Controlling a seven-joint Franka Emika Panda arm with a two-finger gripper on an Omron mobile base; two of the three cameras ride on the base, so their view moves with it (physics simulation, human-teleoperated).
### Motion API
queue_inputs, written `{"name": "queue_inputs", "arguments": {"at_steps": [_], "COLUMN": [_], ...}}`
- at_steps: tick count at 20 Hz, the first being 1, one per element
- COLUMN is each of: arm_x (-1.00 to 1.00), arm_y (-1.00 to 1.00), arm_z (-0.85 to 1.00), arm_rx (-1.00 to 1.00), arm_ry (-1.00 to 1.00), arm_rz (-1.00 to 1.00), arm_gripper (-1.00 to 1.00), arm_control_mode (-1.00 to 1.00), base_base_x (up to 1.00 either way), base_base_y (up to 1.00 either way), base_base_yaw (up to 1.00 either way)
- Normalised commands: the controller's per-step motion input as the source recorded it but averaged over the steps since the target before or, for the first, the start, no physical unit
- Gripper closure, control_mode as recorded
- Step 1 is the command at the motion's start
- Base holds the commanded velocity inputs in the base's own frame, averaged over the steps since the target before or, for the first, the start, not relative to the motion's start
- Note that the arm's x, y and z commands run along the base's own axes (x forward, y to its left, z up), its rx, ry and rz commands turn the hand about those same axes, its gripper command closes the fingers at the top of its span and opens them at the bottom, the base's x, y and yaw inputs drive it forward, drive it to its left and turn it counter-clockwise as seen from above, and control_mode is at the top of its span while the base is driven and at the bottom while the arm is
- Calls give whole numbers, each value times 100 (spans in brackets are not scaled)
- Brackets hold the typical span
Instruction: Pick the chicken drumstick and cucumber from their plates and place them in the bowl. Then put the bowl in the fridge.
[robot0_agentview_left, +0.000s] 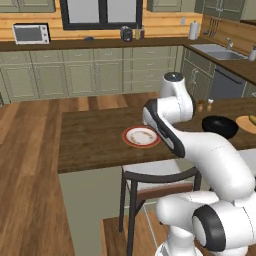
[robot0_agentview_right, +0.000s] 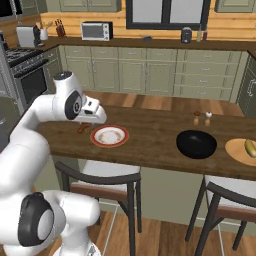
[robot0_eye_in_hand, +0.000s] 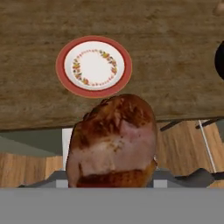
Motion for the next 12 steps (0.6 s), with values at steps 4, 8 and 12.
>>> {"name": "queue_inputs", "arguments": {"at_steps": [4,8,12], "arm_x": [-100,-99,-88], "arm_y": [0,0,0], "arm_z": [0,0,-9], "arm_rx": [2,5,0], "arm_ry": [2,-2,-8], "arm_rz": [12,25,23], "arm_gripper": [100,100,100], "arm_control_mode": [-100,-100,-100], "base_base_x": [0,0,0], "base_base_y": [0,0,0], "base_base_yaw": [0,0,0]}}
